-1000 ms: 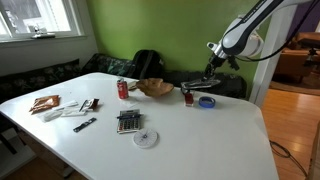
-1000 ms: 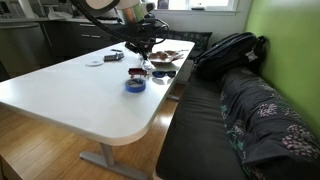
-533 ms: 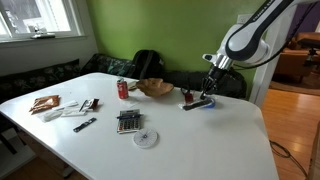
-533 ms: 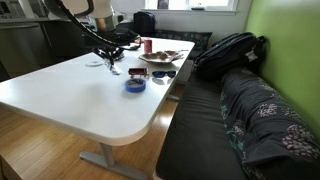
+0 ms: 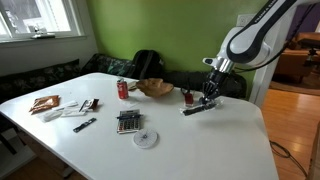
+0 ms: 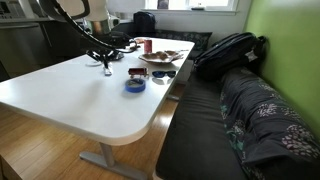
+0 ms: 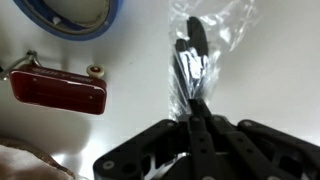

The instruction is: Put the clear plastic with the cable on the white object

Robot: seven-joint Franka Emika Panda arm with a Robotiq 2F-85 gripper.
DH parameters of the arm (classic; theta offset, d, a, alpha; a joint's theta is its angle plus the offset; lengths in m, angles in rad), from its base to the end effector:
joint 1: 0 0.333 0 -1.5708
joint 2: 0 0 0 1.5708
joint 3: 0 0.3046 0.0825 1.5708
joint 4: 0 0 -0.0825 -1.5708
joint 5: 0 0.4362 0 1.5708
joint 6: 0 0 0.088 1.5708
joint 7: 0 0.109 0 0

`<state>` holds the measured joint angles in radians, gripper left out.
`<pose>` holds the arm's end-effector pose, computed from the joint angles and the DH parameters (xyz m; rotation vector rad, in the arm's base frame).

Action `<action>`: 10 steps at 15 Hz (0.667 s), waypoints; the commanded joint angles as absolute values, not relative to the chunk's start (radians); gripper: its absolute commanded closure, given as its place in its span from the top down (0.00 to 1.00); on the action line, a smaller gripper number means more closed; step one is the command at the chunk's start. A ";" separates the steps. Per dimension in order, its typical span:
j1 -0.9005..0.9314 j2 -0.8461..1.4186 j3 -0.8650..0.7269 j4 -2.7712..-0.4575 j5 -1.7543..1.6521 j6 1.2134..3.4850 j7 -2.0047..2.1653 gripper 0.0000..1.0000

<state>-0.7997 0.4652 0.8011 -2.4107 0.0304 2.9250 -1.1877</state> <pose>0.5309 0.0344 0.1409 -2.5150 -1.4977 -0.4969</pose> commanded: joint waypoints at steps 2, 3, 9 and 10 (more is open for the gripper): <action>-0.541 0.440 0.730 -2.460 0.003 3.040 -1.078 0.00; -0.506 0.433 0.742 -2.476 -0.015 3.058 -1.084 0.00; -0.410 0.477 0.807 -2.452 -0.092 3.063 -1.092 0.01; -0.402 0.480 0.813 -2.450 -0.097 3.063 -1.093 0.01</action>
<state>-0.4033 0.4749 0.8167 -2.4532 -0.0729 3.0612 -1.1141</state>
